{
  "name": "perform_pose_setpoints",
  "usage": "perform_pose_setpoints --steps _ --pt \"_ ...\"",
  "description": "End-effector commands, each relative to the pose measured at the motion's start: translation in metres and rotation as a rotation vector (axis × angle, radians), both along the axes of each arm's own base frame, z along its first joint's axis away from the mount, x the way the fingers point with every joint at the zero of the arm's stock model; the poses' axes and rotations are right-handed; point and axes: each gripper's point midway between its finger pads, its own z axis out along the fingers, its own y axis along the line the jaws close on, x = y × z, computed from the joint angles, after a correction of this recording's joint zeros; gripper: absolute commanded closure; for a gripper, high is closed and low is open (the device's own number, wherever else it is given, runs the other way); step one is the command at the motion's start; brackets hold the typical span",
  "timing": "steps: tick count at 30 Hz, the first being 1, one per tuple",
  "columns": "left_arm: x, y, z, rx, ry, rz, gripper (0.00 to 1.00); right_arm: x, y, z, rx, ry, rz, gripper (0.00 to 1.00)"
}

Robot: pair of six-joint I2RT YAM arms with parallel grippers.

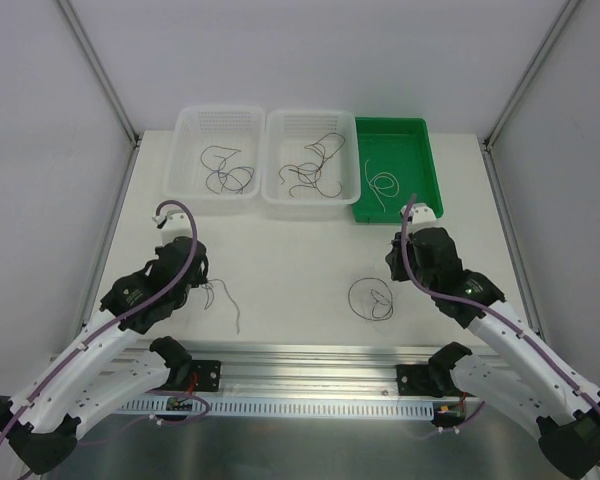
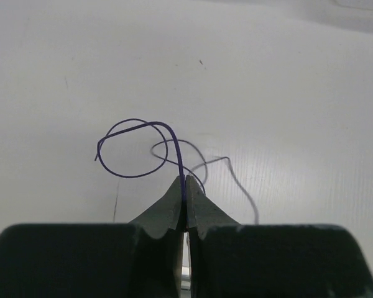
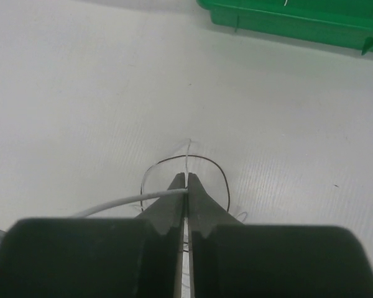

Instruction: Untangle the cables

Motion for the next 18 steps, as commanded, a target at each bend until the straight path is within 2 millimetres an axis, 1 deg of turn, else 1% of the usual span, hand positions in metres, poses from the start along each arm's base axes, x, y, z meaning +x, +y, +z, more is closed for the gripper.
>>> perform_pose_setpoints --steps 1,2,3,4,5,6,7,8,9,10,11,12,13,14,16,17,18 --pt "0.002 0.006 0.011 0.023 -0.009 0.023 1.0 -0.01 -0.004 0.004 0.01 0.046 -0.01 0.99" --pt "0.001 0.005 0.011 0.014 -0.008 0.015 1.0 -0.012 -0.004 0.001 0.004 0.063 -0.006 0.99" --pt "0.001 0.003 0.015 0.0 -0.016 0.007 1.0 -0.013 -0.003 -0.008 -0.008 0.092 0.002 0.99" --pt "0.002 0.0 0.018 -0.007 -0.018 -0.006 1.0 -0.014 -0.001 -0.013 -0.008 0.11 0.003 0.99" --pt "0.0 -0.005 0.021 -0.035 -0.021 -0.032 1.0 -0.015 0.0 -0.019 -0.01 0.13 0.001 0.95" --pt "0.0 -0.008 0.029 -0.057 -0.039 -0.043 1.0 -0.016 0.002 -0.029 -0.02 0.165 0.006 0.89" --pt "-0.001 -0.011 0.033 -0.075 -0.045 -0.062 1.0 -0.019 0.004 -0.038 -0.019 0.194 0.013 0.81" --pt "-0.003 -0.016 0.038 -0.103 -0.05 -0.089 1.0 -0.02 0.008 -0.043 -0.014 0.213 0.028 0.67" --pt "-0.003 -0.021 0.047 -0.131 -0.066 -0.11 1.0 -0.023 0.015 -0.047 -0.002 0.239 0.059 0.61" --pt "-0.004 -0.024 0.052 -0.146 -0.074 -0.128 1.0 -0.025 0.018 -0.052 -0.001 0.25 0.075 0.58" --pt "-0.004 -0.028 0.056 -0.16 -0.075 -0.147 1.0 -0.027 0.025 -0.05 0.003 0.243 0.105 0.53" --pt "-0.007 -0.037 0.063 -0.193 -0.074 -0.19 1.0 -0.028 0.03 -0.05 0.004 0.241 0.123 0.51" --pt "-0.007 -0.041 0.067 -0.207 -0.075 -0.212 1.0 -0.029 0.035 -0.049 0.003 0.235 0.143 0.5" --pt "-0.008 -0.046 0.071 -0.225 -0.072 -0.233 1.0 -0.032 0.046 -0.043 0.007 0.212 0.193 0.47" --pt "-0.012 -0.059 0.083 -0.282 -0.08 -0.29 1.0 -0.036 0.061 -0.037 0.007 0.184 0.256 0.43" --pt "-0.012 -0.063 0.086 -0.297 -0.078 -0.306 1.0 -0.041 0.077 -0.03 0.02 0.155 0.319 0.4" --pt "-0.014 -0.07 0.093 -0.325 -0.081 -0.338 1.0 -0.043 0.085 -0.027 0.03 0.145 0.35 0.4"
